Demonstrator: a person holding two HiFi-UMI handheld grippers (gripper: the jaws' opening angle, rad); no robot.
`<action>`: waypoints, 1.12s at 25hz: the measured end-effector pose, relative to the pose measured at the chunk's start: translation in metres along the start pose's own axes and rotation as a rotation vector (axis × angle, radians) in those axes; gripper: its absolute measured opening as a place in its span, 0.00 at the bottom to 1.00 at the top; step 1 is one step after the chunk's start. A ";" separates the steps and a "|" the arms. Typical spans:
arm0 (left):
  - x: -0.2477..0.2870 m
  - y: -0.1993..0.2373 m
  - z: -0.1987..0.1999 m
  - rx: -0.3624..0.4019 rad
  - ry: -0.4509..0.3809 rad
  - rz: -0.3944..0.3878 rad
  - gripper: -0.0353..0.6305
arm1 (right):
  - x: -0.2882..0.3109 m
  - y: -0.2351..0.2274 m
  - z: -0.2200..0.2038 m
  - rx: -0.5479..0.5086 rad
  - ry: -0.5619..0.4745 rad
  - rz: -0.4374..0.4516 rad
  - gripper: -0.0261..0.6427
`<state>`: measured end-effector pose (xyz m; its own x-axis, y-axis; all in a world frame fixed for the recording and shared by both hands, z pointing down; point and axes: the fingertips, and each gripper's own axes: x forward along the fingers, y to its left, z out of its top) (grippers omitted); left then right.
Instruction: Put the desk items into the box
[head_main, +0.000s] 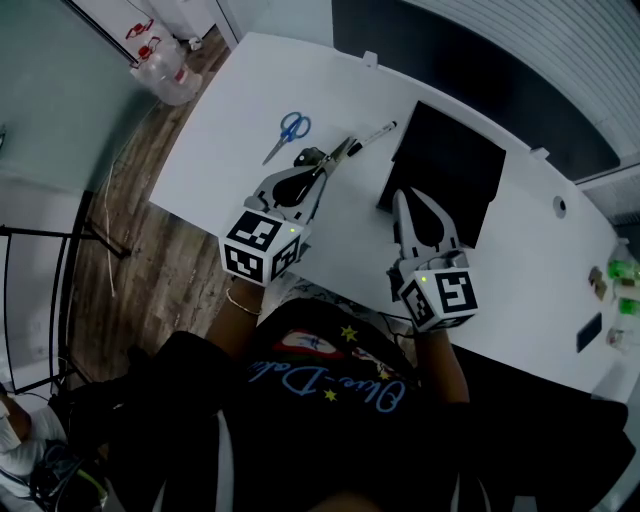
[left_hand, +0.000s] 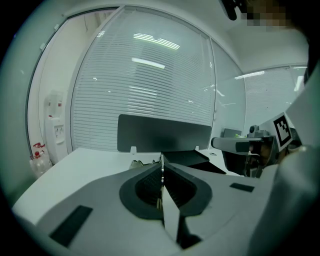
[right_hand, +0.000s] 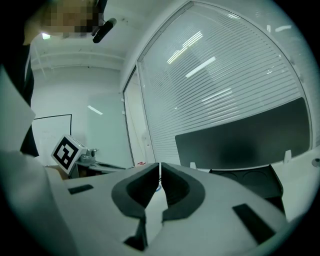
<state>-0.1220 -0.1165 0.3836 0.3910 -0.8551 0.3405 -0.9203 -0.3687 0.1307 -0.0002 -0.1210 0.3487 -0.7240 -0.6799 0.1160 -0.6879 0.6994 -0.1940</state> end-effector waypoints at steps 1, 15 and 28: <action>-0.002 -0.001 0.002 0.006 -0.003 0.002 0.08 | -0.001 0.000 0.002 0.000 -0.008 -0.001 0.06; -0.032 -0.014 0.033 0.053 -0.086 0.017 0.08 | -0.020 0.007 0.017 -0.002 -0.073 -0.014 0.06; -0.058 -0.021 0.049 0.056 -0.147 0.051 0.08 | -0.034 0.017 0.026 -0.026 -0.104 0.008 0.06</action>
<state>-0.1250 -0.0768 0.3155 0.3450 -0.9159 0.2049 -0.9385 -0.3393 0.0634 0.0141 -0.0922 0.3162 -0.7213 -0.6925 0.0128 -0.6842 0.7095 -0.1687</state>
